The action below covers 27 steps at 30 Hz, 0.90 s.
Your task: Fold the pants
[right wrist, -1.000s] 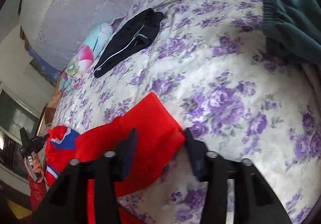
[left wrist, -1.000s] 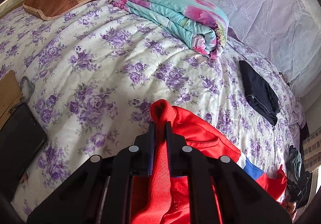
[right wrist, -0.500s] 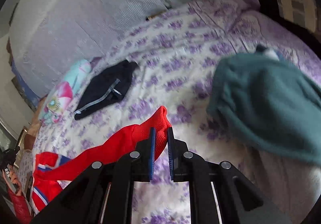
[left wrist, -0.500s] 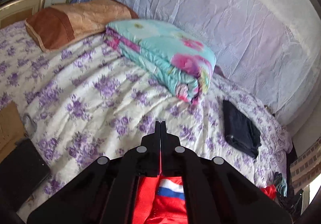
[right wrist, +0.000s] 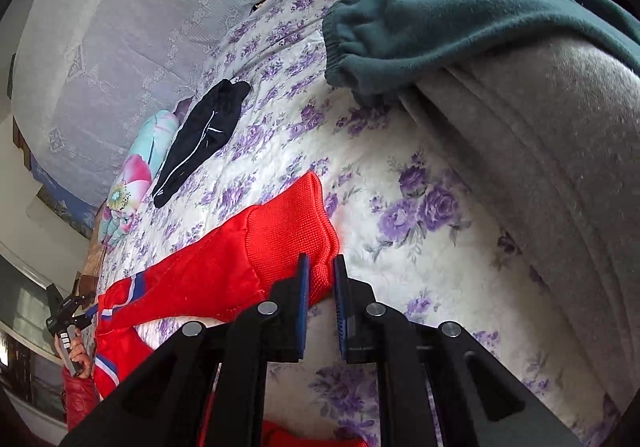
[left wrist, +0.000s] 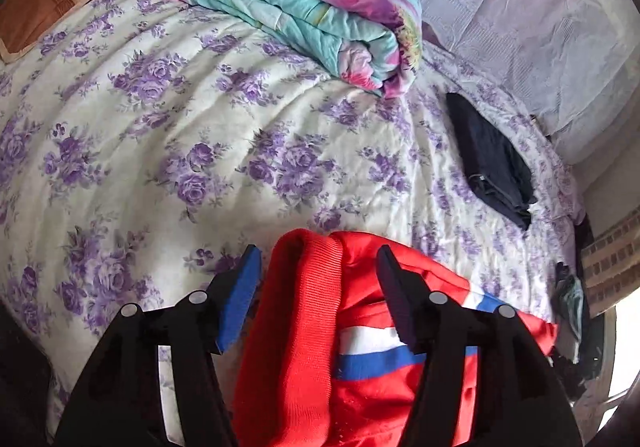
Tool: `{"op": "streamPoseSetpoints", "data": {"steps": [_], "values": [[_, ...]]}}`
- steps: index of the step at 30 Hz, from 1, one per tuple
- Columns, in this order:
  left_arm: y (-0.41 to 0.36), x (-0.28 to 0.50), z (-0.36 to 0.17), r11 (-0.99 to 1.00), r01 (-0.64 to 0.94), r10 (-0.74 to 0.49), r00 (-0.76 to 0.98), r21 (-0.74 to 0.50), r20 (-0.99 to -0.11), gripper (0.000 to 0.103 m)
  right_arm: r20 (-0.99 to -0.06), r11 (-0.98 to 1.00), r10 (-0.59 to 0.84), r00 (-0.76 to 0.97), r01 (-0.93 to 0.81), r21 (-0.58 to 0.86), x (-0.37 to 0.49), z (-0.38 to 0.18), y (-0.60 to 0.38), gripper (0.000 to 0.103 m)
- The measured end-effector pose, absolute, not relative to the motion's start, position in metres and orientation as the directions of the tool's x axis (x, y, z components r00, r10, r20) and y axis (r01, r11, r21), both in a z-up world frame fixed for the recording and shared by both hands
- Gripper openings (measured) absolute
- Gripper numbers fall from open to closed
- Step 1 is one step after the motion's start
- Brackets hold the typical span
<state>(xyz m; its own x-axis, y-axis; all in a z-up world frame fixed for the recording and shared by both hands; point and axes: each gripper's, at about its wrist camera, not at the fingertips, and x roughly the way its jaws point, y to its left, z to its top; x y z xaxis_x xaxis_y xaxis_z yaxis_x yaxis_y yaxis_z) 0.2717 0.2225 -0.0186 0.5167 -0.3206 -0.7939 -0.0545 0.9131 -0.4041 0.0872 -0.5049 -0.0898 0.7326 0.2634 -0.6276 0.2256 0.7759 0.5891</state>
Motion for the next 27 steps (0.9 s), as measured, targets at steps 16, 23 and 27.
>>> {"op": "streamPoseSetpoints", "data": {"steps": [16,23,27], "values": [[0.223,0.266,0.008,0.904,-0.089,-0.281,0.615,-0.419,-0.737,0.012,-0.662,0.832,0.213,0.719,0.221,0.509,0.118,-0.056,-0.518,0.04],[0.221,0.262,0.006,0.909,-0.117,-0.247,0.623,-0.401,-0.742,0.011,-0.664,0.844,0.3,0.685,0.134,0.519,0.152,-0.072,-0.483,0.007],[0.231,0.236,0.045,0.89,-0.06,-0.282,0.706,-0.451,-0.649,0.01,-0.479,0.852,0.269,0.836,0.026,0.523,0.109,-0.005,-0.485,0.007]]}}
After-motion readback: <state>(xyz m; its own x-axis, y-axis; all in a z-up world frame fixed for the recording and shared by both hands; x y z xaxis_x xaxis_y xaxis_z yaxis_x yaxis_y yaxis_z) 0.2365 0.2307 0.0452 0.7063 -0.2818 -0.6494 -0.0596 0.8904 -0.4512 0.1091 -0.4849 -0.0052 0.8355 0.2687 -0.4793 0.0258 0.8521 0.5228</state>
